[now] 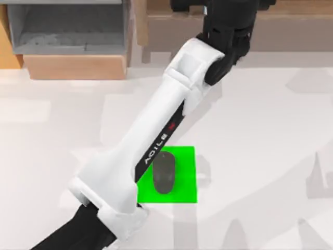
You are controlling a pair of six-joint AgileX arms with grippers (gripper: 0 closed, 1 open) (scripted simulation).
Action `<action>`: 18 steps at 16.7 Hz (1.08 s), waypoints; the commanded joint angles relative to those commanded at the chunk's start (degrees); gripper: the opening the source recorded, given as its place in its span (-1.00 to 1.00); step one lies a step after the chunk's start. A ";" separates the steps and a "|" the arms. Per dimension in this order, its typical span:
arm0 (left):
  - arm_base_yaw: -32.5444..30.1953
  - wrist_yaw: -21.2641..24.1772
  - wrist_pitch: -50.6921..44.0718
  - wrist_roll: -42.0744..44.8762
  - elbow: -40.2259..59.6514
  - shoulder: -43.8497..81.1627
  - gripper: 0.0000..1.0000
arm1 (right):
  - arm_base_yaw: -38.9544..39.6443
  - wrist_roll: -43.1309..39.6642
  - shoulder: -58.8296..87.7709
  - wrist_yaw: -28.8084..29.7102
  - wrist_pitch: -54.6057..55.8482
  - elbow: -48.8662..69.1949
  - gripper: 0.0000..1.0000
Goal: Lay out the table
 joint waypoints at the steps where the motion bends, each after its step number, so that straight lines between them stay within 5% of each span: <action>1: 0.00 0.00 0.00 0.00 0.00 0.00 1.00 | 0.00 0.00 0.00 0.00 0.00 0.00 1.00; 2: 0.00 0.00 0.00 0.00 0.00 0.00 1.00 | 0.00 0.00 0.00 0.00 0.00 0.00 1.00; 15: 0.00 0.00 0.00 0.00 0.00 0.00 -0.96 | 0.00 0.00 0.00 0.00 0.00 0.00 1.00; 18: 0.00 0.00 0.00 0.00 0.00 0.00 -1.00 | 0.00 0.00 0.00 0.00 0.00 0.00 1.00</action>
